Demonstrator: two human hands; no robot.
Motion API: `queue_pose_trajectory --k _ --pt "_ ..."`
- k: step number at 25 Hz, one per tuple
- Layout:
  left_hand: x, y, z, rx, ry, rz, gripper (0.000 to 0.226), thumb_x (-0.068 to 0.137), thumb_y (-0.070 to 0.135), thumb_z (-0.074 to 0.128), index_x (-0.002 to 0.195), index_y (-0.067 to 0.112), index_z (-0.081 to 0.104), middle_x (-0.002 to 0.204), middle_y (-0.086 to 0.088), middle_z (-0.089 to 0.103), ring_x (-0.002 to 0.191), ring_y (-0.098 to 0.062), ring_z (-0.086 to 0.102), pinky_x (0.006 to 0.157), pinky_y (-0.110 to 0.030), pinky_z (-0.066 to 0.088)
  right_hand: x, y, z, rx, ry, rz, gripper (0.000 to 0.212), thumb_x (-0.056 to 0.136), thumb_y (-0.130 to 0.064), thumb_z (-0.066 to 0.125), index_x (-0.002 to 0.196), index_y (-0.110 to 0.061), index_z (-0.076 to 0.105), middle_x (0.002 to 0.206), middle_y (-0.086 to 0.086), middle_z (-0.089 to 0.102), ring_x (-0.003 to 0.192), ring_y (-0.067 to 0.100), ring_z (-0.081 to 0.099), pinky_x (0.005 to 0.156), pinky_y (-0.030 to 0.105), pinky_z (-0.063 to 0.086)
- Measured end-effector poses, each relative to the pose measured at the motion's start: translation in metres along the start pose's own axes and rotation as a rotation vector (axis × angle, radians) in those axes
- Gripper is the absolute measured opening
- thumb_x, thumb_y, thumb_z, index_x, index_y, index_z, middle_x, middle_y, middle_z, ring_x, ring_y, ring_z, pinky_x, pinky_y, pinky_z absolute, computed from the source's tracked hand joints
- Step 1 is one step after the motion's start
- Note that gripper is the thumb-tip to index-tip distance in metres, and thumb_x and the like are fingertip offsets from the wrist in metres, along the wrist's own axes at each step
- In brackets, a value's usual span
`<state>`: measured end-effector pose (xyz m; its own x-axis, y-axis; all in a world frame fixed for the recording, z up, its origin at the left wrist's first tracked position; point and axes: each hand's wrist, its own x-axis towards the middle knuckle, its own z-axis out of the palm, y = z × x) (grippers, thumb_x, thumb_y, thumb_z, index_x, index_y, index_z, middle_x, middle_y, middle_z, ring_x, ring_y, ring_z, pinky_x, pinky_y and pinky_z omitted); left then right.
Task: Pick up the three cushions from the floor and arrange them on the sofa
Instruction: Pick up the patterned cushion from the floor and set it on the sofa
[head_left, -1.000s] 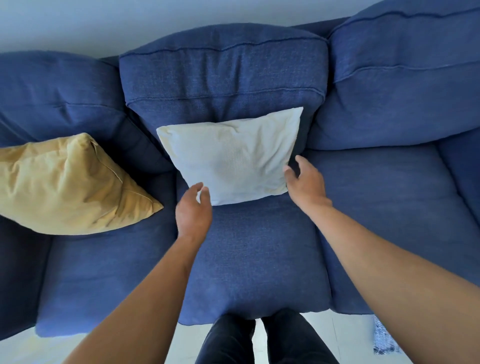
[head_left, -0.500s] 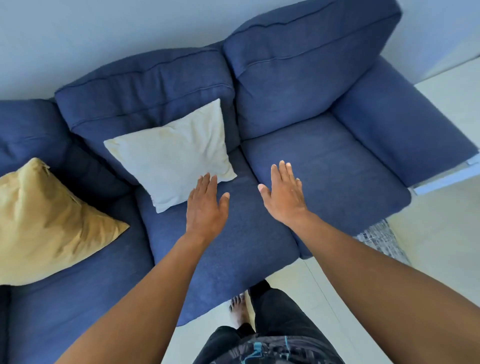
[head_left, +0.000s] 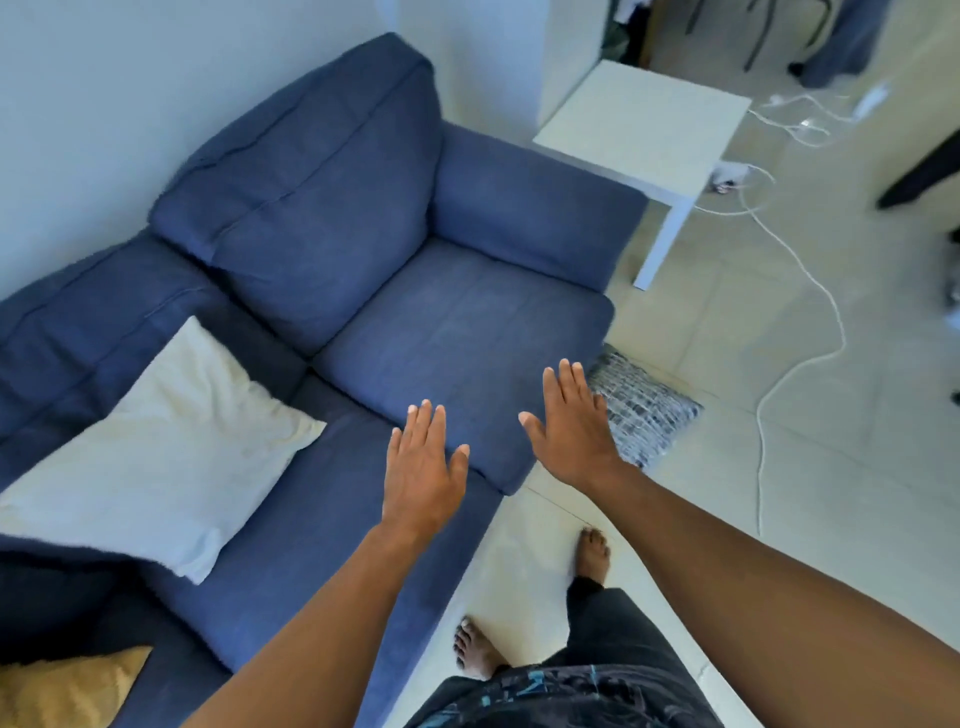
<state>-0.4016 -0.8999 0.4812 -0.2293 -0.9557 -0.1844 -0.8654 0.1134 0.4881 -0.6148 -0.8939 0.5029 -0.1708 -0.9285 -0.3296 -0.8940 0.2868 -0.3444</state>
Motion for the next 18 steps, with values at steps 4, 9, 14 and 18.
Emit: queue_pose_trajectory --k 4,9,14,18 --pt "0.047 0.082 0.045 0.036 -0.107 0.131 0.066 0.111 0.035 0.048 0.168 0.008 0.026 0.179 -0.009 0.017 0.167 -0.025 0.009 0.134 -0.044 0.006 0.001 0.091 -0.015 0.107 0.022 0.139 0.076 0.111 -0.046 0.039 0.169 -0.007 0.008 0.179 0.014 -0.005 0.165 0.031 -0.008 0.131 0.058 0.007" --pt "0.096 0.174 0.115 0.121 -0.278 0.257 0.068 0.110 0.033 0.048 0.169 0.010 0.022 0.179 -0.008 0.013 0.167 -0.024 0.007 0.134 -0.043 0.004 0.010 0.199 -0.035 0.147 0.033 0.282 0.076 0.110 -0.046 0.039 0.169 -0.008 0.010 0.179 0.014 -0.003 0.165 0.032 -0.005 0.130 0.056 0.008" --pt "0.131 0.234 0.153 0.108 -0.332 0.272 0.069 0.109 0.030 0.049 0.169 0.010 0.022 0.180 -0.007 0.013 0.167 -0.023 0.006 0.134 -0.041 0.004 0.025 0.265 -0.049 0.169 0.012 0.327 0.077 0.110 -0.047 0.041 0.169 -0.008 0.011 0.179 0.015 0.000 0.165 0.032 -0.004 0.129 0.057 0.011" --pt "0.169 0.258 0.171 0.151 -0.396 0.288 0.069 0.110 0.032 0.047 0.169 0.010 0.020 0.180 -0.009 0.013 0.167 -0.023 0.006 0.134 -0.042 0.005 0.058 0.293 -0.051 0.211 -0.011 0.366 0.077 0.110 -0.046 0.041 0.168 -0.007 0.012 0.178 0.016 -0.001 0.165 0.032 -0.005 0.129 0.057 0.012"
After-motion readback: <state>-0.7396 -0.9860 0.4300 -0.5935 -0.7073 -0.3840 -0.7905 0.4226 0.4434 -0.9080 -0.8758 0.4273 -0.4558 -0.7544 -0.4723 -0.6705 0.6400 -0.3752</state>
